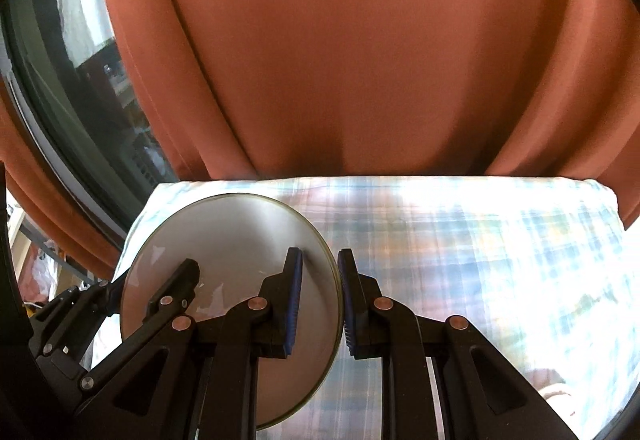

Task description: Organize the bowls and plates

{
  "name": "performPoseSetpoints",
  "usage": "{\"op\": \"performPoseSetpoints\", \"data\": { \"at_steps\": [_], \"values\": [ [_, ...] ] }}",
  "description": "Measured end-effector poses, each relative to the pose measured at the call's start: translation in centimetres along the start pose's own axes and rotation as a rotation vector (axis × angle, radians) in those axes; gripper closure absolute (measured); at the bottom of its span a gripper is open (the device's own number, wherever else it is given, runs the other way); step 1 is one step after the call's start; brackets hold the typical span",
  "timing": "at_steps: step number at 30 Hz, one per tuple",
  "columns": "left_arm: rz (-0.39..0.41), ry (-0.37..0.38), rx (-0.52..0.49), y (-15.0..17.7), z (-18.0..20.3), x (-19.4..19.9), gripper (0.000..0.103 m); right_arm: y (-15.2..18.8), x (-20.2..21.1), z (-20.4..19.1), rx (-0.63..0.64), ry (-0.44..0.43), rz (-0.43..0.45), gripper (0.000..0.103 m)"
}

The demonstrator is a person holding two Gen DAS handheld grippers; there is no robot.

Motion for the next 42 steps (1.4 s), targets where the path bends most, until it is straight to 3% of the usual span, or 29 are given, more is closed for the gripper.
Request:
{"op": "performPoseSetpoints", "data": {
  "at_steps": [21, 33, 42],
  "values": [
    [0.051, 0.118, -0.048, 6.4, 0.4, 5.6, 0.075, 8.1, 9.8, 0.4, -0.043, 0.114, 0.061, 0.081],
    [-0.016, 0.125, -0.136, 10.7, 5.1, 6.7, 0.075, 13.5, 11.7, 5.0, -0.128, 0.128, 0.008, 0.081],
    [-0.118, 0.116, -0.117, 15.3, 7.6, 6.5, 0.075, 17.8, 11.4, 8.4, -0.164, 0.1, -0.07, 0.081]
  ]
}}
Point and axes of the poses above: each gripper's, at about its wrist camera, not at the fingertips, and x roughly against the way its jaws point, z to its right, y to its underside, the point moved 10 cm from there along -x, roughly the way its jaws point, and after that the axes turned 10 degrees about -y, right-handed, at the moved point
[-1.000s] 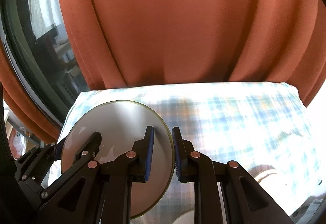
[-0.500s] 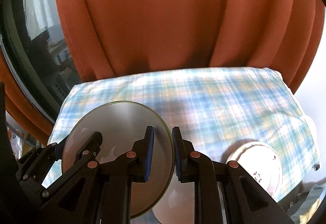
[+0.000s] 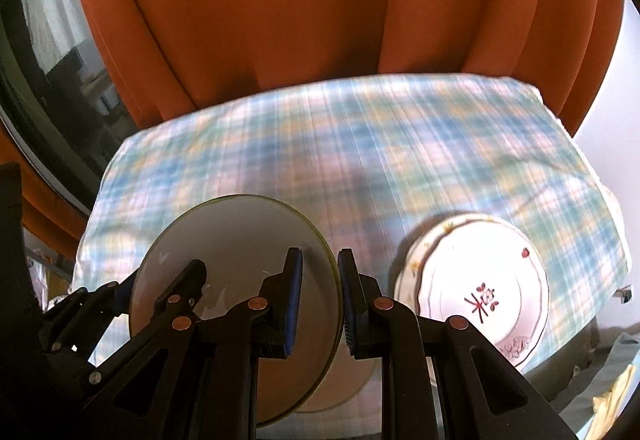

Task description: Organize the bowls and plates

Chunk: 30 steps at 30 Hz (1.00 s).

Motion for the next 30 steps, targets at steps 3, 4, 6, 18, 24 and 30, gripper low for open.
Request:
{"op": "performPoseSetpoints", "data": {
  "at_steps": [3, 4, 6, 18, 24, 30],
  "values": [
    [-0.011, -0.009, 0.012, 0.9, 0.6, 0.1, 0.075, 0.7, 0.0, 0.7, 0.003, -0.015, -0.014, 0.081],
    [-0.013, -0.014, 0.013, 1.2, 0.8, 0.1, 0.075, 1.0, 0.0, 1.0, 0.009, -0.019, -0.019, 0.081],
    [-0.022, -0.024, 0.017, 2.0, 1.3, 0.0, 0.075, 1.6, -0.1, 1.4, 0.015, -0.026, -0.029, 0.081],
    [-0.069, -0.068, 0.079, 4.3, 3.2, -0.7, 0.074, 3.7, -0.9, 4.0, 0.051, -0.077, -0.082, 0.081],
    [-0.083, -0.109, 0.147, 4.6, 2.2, -0.8, 0.074, 3.3, -1.4, 3.2, 0.105, -0.118, -0.091, 0.081],
    [-0.111, -0.151, 0.204, 5.3, 0.9, -1.4, 0.074, 3.4, -2.5, 2.2, 0.155, -0.162, -0.128, 0.081]
  ]
}}
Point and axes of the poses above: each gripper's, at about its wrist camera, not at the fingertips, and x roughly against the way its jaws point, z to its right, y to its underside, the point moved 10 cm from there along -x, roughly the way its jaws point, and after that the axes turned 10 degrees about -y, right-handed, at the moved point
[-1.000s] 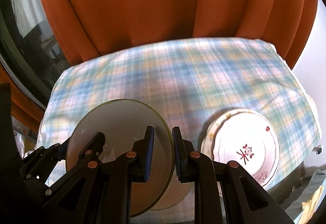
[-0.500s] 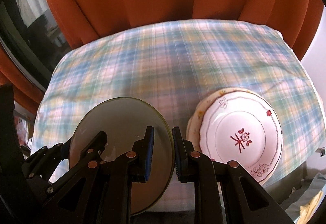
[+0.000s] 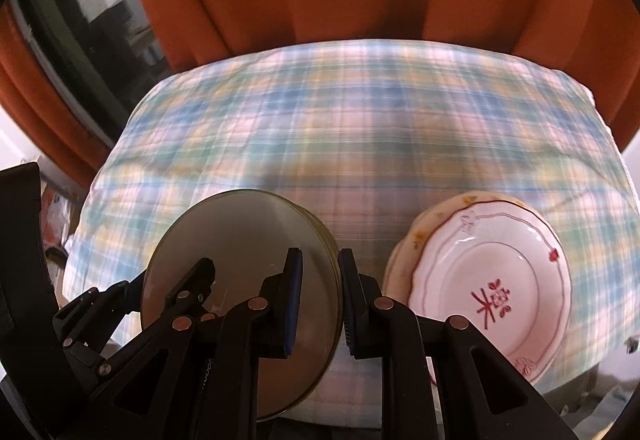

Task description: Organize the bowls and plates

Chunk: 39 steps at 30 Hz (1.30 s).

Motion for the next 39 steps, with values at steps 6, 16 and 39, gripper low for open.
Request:
{"op": "performPoseSetpoints", "data": {
  "at_steps": [6, 16, 39],
  "values": [
    [-0.027, -0.024, 0.027, 0.1, -0.2, -0.8, 0.074, -0.4, -1.2, -0.4, 0.045, -0.017, -0.023, 0.081],
    [-0.076, -0.022, 0.03, 0.5, 1.2, -2.3, 0.074, -0.8, -2.2, 0.8, 0.079, -0.026, -0.015, 0.081],
    [-0.02, 0.124, -0.095, -0.6, 1.3, -2.1, 0.027, -1.1, -1.9, 0.5, 0.008, 0.033, 0.047, 0.04]
  ]
}}
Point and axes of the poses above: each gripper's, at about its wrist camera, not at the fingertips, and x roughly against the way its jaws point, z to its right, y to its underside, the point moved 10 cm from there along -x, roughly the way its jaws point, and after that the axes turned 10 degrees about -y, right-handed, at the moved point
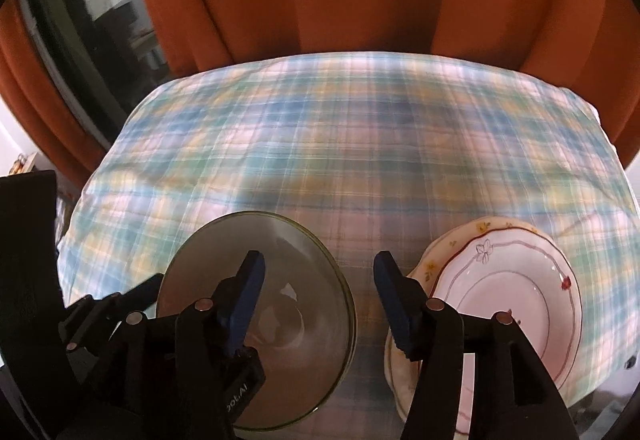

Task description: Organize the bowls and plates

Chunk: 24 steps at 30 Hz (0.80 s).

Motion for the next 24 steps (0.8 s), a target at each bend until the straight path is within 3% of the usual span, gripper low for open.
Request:
{"op": "performPoseSetpoints", "data": {
  "at_steps": [6, 13, 24],
  "values": [
    [-0.028, 0.096, -0.066, 0.0, 0.1, -0.8, 0.024, 0.8, -0.2, 0.3, -0.082, 0.069, -0.033, 0.036],
    [-0.117, 0.229, -0.102, 1.5, 0.8, -2.1, 0.024, 2.7, -0.3, 0.7, -0.17, 0.147, -0.084, 0.034],
    [-0.181, 0.331, -0.115, 3.1, 1.0, -3.2, 0.031, 4.7, 0.2, 1.0, -0.267, 0.212, -0.097, 0.027]
  ]
}}
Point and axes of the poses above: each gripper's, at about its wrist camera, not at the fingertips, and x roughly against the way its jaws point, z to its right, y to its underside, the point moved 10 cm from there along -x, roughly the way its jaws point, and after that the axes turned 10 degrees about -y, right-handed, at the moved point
